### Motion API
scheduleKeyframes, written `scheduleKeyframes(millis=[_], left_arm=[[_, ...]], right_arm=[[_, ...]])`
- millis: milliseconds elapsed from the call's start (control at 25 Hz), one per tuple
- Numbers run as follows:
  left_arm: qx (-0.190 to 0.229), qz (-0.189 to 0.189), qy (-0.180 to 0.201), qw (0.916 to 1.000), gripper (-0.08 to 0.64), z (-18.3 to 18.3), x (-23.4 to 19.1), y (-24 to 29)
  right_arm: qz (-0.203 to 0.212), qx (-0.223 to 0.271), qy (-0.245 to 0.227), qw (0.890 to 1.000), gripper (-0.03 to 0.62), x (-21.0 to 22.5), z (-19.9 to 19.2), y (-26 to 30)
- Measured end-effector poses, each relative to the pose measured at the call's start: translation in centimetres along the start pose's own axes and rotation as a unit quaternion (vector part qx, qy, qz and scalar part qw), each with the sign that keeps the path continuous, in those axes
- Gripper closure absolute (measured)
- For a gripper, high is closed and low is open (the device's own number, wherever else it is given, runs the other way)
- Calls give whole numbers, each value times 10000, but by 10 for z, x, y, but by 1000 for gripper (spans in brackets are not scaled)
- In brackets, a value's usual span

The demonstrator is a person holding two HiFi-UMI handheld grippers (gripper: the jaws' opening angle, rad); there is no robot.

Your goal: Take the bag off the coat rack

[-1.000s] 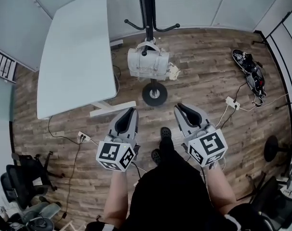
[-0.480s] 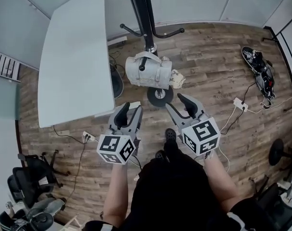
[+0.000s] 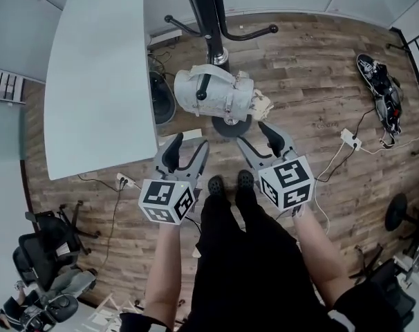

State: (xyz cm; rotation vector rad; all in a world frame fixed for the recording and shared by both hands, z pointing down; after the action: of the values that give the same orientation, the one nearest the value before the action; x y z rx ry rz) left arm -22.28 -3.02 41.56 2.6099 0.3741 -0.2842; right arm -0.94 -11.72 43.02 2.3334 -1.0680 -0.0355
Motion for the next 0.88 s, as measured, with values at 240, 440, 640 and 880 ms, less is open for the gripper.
scheduleKeyframes(millis=[240, 440, 640, 880], left_arm=[[-146, -180, 223, 9995, 275, 4, -30, 24], [-412, -312, 476, 9975, 255, 6, -51, 43], [-824, -490, 625, 9934, 228, 10, -67, 62], [-1122, -353, 952, 9885, 195, 15, -72, 79]], right_arm=[[-349, -242, 124, 9990, 317, 3, -6, 31], [-538, -318, 188, 9979, 300, -1, -9, 48], [-756, -457, 323, 9956, 287, -4, -14, 72], [-1098, -462, 468, 9918, 282, -3, -18, 89]])
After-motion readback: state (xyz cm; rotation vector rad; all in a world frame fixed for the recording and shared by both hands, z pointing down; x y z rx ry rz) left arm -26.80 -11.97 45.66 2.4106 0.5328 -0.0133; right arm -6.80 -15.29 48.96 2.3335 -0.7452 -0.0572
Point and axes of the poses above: the fingertips, and each gripper's own axes: y forward along the fingers, x to its right, z out of its top, the point moved 10 cm from there along -y, backward along the fingers, and after that the axes turned 6 degrees about -z, right-handed, at the moved point
